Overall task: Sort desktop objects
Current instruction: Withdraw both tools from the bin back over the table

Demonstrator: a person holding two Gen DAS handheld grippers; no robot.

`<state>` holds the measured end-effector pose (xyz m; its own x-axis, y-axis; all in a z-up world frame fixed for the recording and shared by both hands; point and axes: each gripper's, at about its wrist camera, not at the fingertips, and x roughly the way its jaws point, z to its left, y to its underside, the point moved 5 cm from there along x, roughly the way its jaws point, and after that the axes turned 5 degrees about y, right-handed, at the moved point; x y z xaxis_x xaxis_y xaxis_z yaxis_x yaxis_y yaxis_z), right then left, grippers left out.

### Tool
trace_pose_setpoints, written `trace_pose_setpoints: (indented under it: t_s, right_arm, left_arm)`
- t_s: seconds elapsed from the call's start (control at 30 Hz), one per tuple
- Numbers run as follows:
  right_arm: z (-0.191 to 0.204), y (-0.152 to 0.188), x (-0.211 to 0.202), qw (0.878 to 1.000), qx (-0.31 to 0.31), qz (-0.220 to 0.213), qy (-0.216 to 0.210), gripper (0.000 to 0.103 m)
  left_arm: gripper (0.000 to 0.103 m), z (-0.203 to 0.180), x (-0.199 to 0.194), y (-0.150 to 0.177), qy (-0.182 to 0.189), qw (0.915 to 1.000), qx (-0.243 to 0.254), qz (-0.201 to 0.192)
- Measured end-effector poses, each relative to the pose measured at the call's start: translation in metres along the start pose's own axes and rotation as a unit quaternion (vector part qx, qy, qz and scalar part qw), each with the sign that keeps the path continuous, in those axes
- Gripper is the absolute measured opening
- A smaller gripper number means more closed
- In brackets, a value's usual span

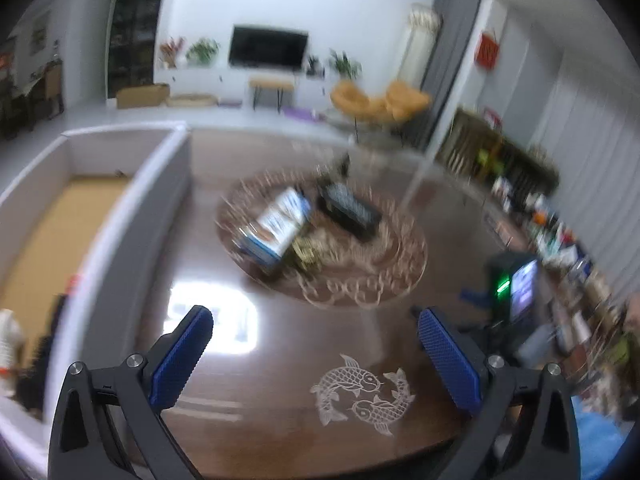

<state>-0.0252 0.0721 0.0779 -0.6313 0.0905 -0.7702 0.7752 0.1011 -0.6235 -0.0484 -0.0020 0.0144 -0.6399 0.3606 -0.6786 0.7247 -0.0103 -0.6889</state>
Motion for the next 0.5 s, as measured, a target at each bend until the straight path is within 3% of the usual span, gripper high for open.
trace_pose_setpoints:
  t_s: [0.17, 0.33, 0.5]
  right_arm:
    - [-0.032, 0.010, 0.016, 1.000, 0.024, 0.015, 0.000, 0.099]
    - [-0.036, 0.011, 0.019, 0.999, 0.035, 0.027, -0.016, 0.102]
    - [-0.028, 0.011, 0.022, 0.999, 0.027, 0.030, -0.013, 0.103]
  left_arm:
    - [0.103, 0.002, 0.085, 0.004, -0.043, 0.9979, 0.035, 0.033]
    - [0.103, 0.008, 0.122, 0.004, -0.046, 0.9974, 0.029, 0.047]
    - [0.103, 0.009, 0.129, 0.010, -0.057, 0.9965, 0.031, 0.053]
